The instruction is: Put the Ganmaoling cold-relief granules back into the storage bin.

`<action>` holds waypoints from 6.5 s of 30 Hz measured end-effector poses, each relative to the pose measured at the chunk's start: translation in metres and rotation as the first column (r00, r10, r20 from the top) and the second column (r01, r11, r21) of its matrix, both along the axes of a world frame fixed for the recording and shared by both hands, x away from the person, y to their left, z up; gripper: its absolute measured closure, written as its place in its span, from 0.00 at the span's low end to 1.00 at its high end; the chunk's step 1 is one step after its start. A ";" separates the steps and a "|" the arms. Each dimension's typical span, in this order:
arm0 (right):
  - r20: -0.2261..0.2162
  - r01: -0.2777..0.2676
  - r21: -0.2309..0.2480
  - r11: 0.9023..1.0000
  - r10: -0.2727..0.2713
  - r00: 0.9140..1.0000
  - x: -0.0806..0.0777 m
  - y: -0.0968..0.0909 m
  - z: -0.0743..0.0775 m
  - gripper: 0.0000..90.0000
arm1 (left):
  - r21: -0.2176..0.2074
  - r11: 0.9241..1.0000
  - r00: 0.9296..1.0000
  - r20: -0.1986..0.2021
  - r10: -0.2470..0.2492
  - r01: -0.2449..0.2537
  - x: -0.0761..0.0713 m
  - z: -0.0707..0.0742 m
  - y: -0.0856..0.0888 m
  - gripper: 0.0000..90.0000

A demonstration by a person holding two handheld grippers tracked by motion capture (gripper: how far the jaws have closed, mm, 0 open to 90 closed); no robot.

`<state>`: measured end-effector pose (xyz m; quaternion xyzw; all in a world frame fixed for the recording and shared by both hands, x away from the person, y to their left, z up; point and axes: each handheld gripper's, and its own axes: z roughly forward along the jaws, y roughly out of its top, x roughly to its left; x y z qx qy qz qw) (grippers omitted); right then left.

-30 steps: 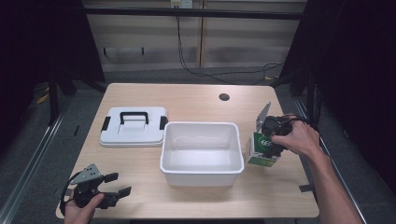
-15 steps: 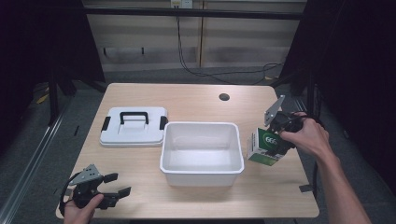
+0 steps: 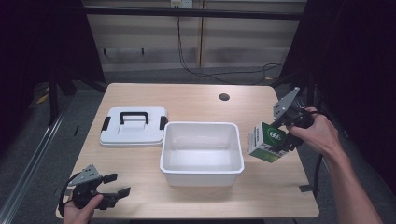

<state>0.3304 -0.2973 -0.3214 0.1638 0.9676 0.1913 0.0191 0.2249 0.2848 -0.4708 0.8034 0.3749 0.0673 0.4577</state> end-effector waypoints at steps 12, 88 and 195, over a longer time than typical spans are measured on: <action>0.047 -0.009 0.052 0.999 0.006 0.999 -0.007 -0.003 0.022 0.17 | -0.002 1.000 1.000 -0.007 0.010 -0.010 0.001 -0.001 0.000 0.22; -0.064 -0.191 -0.176 0.966 0.182 0.981 0.032 0.157 -0.011 0.17 | 0.001 1.000 1.000 -0.014 0.013 -0.013 0.001 -0.001 0.001 0.22; 0.084 0.025 0.180 0.983 -0.041 0.996 0.024 0.102 -0.036 0.13 | -0.013 1.000 0.999 -0.025 0.023 -0.023 0.000 -0.002 0.004 0.22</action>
